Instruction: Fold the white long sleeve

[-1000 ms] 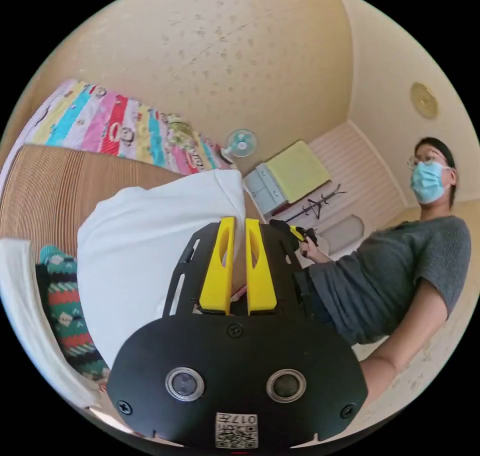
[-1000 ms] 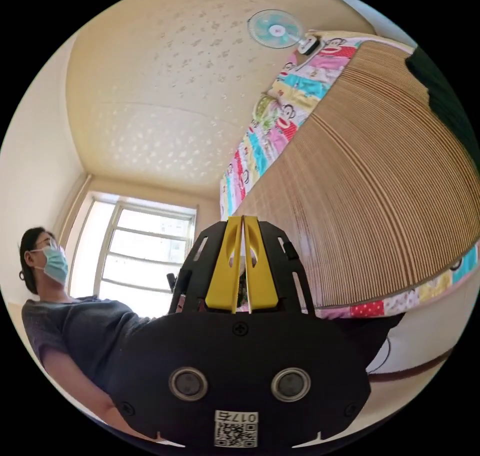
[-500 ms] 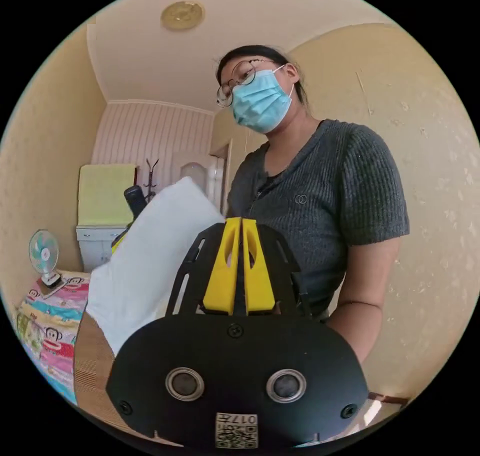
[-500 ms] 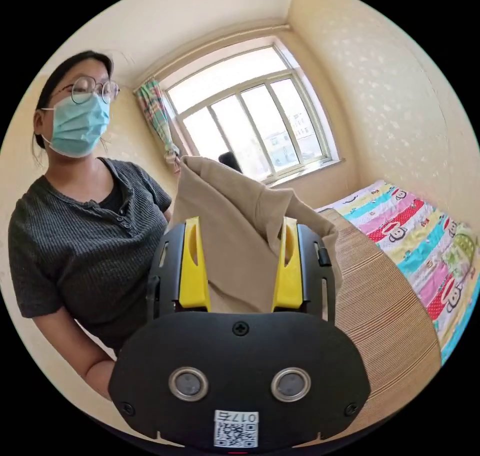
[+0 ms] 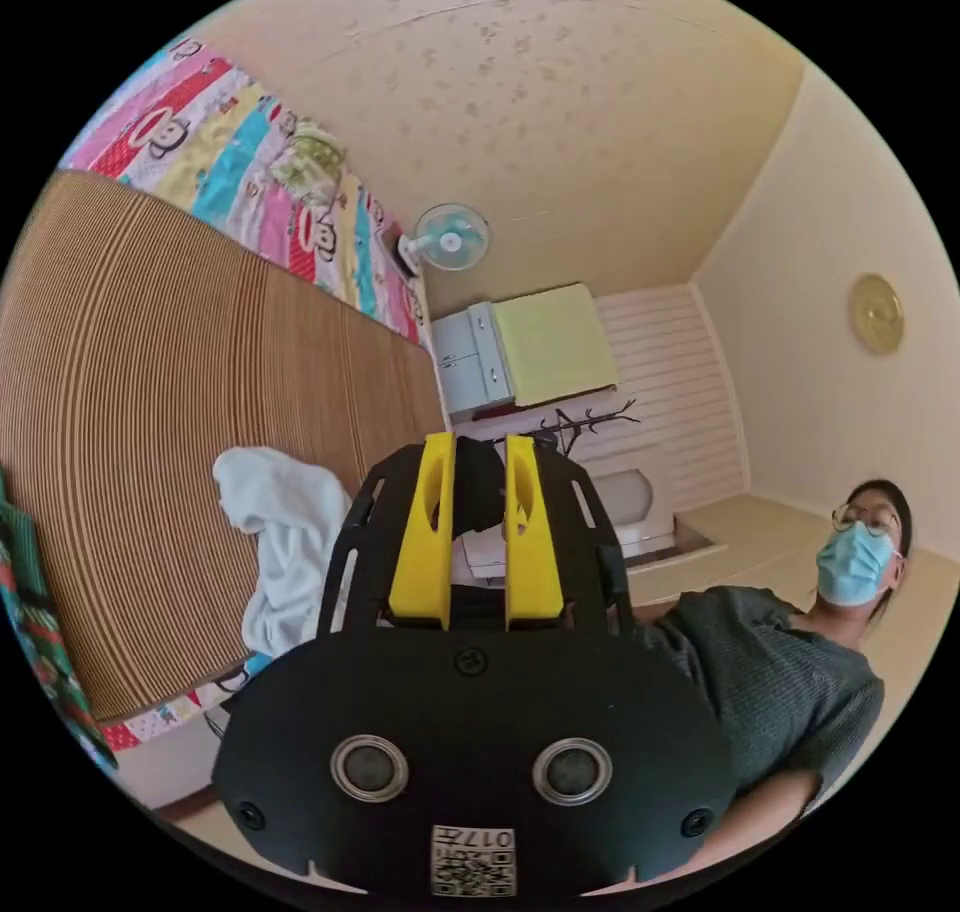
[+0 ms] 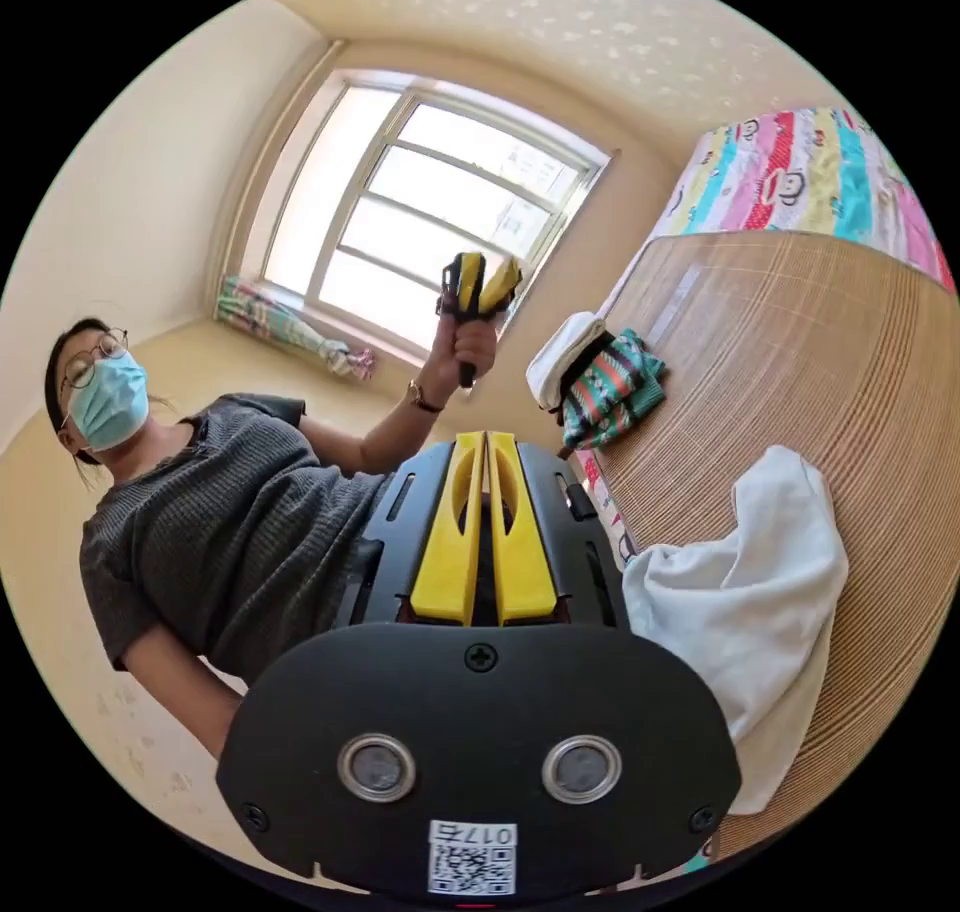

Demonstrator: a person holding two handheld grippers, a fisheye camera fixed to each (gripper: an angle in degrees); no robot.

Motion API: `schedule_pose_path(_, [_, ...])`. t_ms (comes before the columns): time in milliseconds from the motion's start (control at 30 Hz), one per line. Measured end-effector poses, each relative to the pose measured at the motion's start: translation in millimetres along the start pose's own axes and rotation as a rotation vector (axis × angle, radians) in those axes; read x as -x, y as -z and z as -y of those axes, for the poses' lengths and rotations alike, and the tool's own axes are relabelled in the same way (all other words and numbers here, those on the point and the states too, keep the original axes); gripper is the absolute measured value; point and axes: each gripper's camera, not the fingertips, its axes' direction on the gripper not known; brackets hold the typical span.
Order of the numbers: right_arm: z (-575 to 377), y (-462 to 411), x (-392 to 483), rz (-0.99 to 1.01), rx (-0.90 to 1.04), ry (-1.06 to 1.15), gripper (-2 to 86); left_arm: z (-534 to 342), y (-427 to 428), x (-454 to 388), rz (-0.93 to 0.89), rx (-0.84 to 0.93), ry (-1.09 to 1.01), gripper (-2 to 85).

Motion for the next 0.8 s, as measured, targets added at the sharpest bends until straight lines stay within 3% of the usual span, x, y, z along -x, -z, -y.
schedule_pose_path(200, [-32, 27, -50, -0.206, -0.052, -0.327, 7.4, -13, -96, 92, 0.193, 0.274, 0.402, 10.8])
schedule_pose_path(300, [-16, 25, -85, -0.416, 0.004, -0.467, 11.9, 1, -136, 99, 0.145, 0.350, 0.441, 10.8])
schedule_pose_path(467, [11, 10, -180, -0.524, 0.020, -0.654, 16.3, 42, -177, 91, 0.256, 0.408, 0.445, 11.2])
schedule_pose_path(567, [12, -5, -234, -0.433, 0.009, -0.780, 16.3, 69, -189, 91, 0.317, 0.401, 0.480, 12.1])
schedule_pose_path(633, [12, -14, -246, -0.360, -0.027, -0.765, 11.7, 92, -193, 94, 0.341, 0.376, 0.515, 12.7])
schedule_pose_path(700, [21, -28, -234, -0.220, -0.064, -0.581, 4.6, 108, -194, 97, 0.387, 0.353, 0.534, 13.1])
schedule_pose_path(800, [31, -57, -194, 0.029, 0.023, -0.335, 3.2, 134, -190, 98, 0.527, 0.269, 0.554, 13.6])
